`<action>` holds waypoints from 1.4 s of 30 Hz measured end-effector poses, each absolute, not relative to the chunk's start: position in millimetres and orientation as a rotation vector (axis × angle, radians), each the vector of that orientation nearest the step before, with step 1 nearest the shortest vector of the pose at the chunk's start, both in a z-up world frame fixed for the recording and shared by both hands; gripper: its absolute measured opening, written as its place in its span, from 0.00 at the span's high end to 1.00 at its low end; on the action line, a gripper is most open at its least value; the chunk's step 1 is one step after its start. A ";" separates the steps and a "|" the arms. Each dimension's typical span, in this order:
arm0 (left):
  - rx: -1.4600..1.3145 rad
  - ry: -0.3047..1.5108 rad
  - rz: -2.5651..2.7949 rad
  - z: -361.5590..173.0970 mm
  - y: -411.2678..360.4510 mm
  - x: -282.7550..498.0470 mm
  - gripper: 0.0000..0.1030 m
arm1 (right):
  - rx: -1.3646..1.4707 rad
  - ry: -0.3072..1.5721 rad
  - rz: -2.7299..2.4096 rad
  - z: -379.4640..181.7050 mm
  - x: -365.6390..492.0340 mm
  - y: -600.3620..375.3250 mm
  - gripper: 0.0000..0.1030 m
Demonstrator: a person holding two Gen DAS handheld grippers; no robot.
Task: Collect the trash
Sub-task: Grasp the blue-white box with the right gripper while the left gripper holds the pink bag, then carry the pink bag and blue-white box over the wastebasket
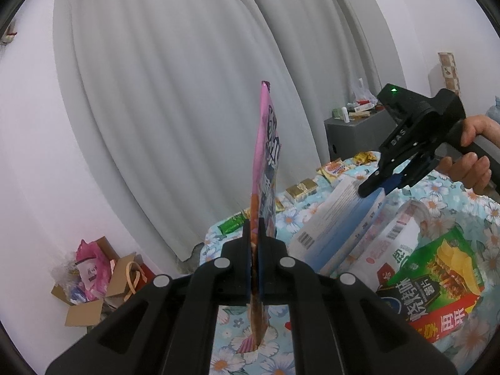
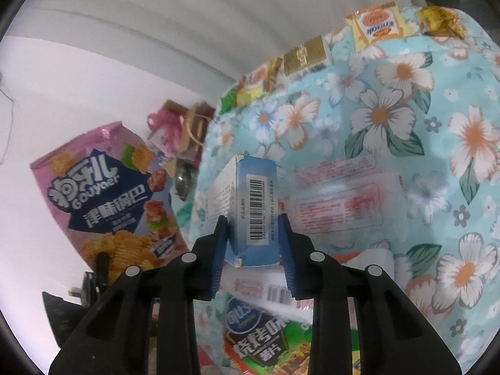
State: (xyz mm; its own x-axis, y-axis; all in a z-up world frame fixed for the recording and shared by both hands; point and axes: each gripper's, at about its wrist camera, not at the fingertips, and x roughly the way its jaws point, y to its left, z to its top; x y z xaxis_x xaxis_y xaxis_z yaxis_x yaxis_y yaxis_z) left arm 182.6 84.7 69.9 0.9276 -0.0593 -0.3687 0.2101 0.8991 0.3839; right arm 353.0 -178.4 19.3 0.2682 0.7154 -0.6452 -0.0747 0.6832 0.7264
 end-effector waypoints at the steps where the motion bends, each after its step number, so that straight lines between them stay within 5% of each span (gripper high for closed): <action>1: 0.434 0.353 -0.140 71.8 84.2 181.6 0.97 | 0.662 1.174 0.590 22.8 350.4 -182.2 0.71; 14: 0.444 0.208 -0.187 120.8 64.9 158.3 0.97 | 0.853 0.924 0.585 59.3 280.8 -254.7 0.71; 27: 0.452 0.138 -0.516 154.3 -52.3 136.7 0.97 | 0.995 0.668 0.433 70.8 167.0 -380.0 0.71; 42: 0.442 0.470 -1.120 100.1 -300.9 121.7 0.97 | 1.046 0.583 -0.205 16.3 -19.4 -533.7 0.71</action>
